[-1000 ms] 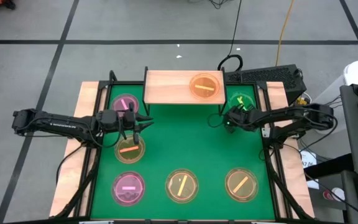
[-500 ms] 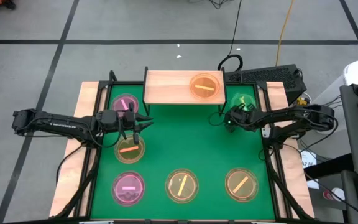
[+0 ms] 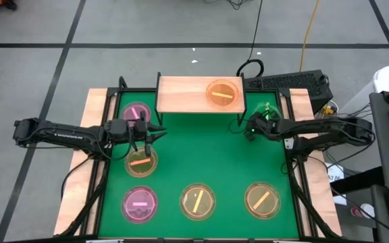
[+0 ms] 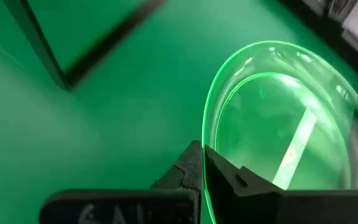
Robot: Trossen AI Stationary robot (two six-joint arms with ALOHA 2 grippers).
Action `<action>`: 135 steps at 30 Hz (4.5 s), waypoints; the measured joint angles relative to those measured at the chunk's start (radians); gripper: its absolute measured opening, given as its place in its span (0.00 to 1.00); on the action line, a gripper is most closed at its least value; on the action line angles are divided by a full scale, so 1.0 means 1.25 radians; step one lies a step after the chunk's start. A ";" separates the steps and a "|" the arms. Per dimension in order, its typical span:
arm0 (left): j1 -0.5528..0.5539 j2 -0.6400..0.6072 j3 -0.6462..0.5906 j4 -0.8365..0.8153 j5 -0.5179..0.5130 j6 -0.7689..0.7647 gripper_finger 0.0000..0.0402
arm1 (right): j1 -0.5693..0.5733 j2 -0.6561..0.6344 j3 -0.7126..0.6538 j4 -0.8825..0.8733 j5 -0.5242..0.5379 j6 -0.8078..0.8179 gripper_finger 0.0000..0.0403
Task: Place and stack plates onto a shelf
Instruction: Stack the green plate on top of the orange plate on the shelf, then stack the pink plate on top of the green plate on the shelf
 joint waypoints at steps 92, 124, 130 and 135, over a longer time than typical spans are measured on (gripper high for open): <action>-0.001 0.000 0.000 0.004 0.001 -0.034 0.22 | 0.145 0.228 0.342 0.515 0.180 -0.587 0.20; -0.016 0.000 0.000 -0.240 -0.047 -0.108 0.22 | 0.380 -0.043 0.153 0.533 0.193 -0.506 0.20; -0.079 0.000 0.042 -0.299 -0.070 -0.110 0.22 | 0.392 -0.099 0.097 0.612 0.193 -0.531 0.20; -0.172 0.028 0.111 -0.371 -0.162 -0.106 0.22 | 0.392 -0.123 0.086 0.614 0.193 -0.529 0.20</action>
